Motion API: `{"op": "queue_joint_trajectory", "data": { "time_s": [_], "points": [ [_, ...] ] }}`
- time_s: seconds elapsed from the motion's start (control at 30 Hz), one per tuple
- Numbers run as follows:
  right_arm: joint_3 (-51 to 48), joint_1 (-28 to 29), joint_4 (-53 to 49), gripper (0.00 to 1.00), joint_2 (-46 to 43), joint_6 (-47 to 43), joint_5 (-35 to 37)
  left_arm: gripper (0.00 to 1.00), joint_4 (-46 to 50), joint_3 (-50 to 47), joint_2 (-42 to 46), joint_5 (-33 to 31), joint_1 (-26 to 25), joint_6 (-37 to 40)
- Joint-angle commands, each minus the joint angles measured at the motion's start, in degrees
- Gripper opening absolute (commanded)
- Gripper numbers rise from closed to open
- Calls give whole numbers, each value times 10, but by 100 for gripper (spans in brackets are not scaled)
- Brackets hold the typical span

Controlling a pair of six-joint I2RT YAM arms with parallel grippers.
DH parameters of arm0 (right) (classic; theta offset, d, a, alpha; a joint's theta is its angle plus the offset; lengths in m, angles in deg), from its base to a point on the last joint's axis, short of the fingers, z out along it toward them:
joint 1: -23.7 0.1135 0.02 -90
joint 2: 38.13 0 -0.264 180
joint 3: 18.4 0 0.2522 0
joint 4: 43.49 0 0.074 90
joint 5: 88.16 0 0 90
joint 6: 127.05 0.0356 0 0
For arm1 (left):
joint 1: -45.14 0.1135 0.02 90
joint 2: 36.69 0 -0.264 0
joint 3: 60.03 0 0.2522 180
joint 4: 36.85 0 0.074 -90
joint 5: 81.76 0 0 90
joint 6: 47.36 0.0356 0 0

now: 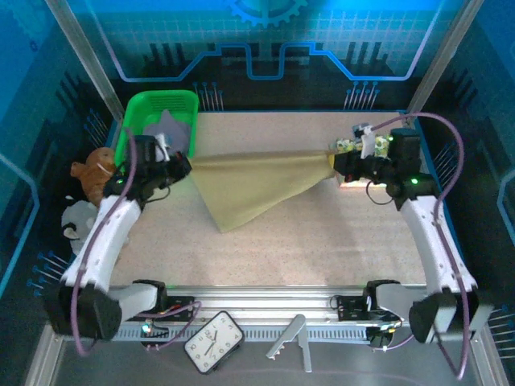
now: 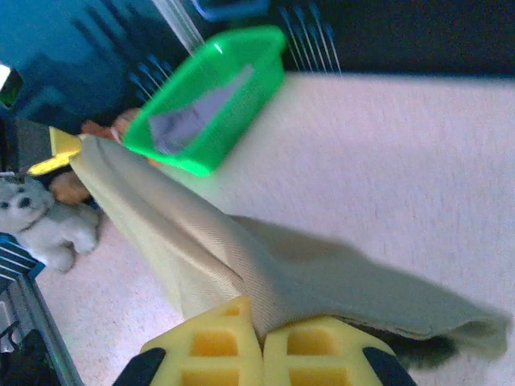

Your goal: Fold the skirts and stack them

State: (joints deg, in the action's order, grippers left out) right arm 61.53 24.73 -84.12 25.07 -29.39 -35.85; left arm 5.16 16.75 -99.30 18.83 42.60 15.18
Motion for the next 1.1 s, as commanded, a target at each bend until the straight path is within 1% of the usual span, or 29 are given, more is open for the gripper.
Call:
{"op": "queue_joint_trajectory", "data": {
  "time_s": [0.0, 0.1, 0.2, 0.37, 0.47, 0.57, 0.67, 0.73, 0.8, 0.87, 0.93, 0.97, 1.0, 1.07],
  "points": [
    [44, -11, -20, 0, -34, -20, -16, 0, 27, 46, 63, -69, 13, 4],
    [57, -11, 20, 0, -51, -17, 9, 0, 12, 80, 77, -83, 14, 14],
    [59, -12, 76, 0, -44, -21, 22, 0, -13, 108, 46, -81, 14, 26],
    [84, -11, 138, 0, 35, -39, 52, 0, -80, 162, -61, -79, 16, 38],
    [136, -13, 160, 0, 115, -61, 51, 0, -117, 229, -141, -81, 16, 55],
    [232, -15, 138, 0, 208, -87, 37, 0, -124, 329, -228, -86, 20, 76],
    [338, -19, 92, 0, 289, -142, 20, 0, -101, 443, -307, -97, 26, 101],
    [395, -22, 68, 0, 329, -193, 8, 0, -90, 502, -342, -103, 28, 117],
    [421, -21, 45, 0, 348, -253, -10, 0, -84, 526, -356, -103, 29, 129],
    [422, -20, 32, 0, 351, -301, -19, 0, -83, 511, -350, -102, 29, 134],
    [393, -13, 7, 0, 336, -371, -24, 0, -103, 441, -320, -102, 28, 131],
    [369, -7, -2, 0, 323, -405, -19, 0, -122, 388, -298, -105, 28, 125],
    [323, 5, 1, 0, 301, -441, -6, 0, -149, 322, -270, -113, 28, 117],
    [208, 29, 31, 0, 250, -505, 14, 0, -206, 180, -207, -140, 28, 81]
  ]
}}
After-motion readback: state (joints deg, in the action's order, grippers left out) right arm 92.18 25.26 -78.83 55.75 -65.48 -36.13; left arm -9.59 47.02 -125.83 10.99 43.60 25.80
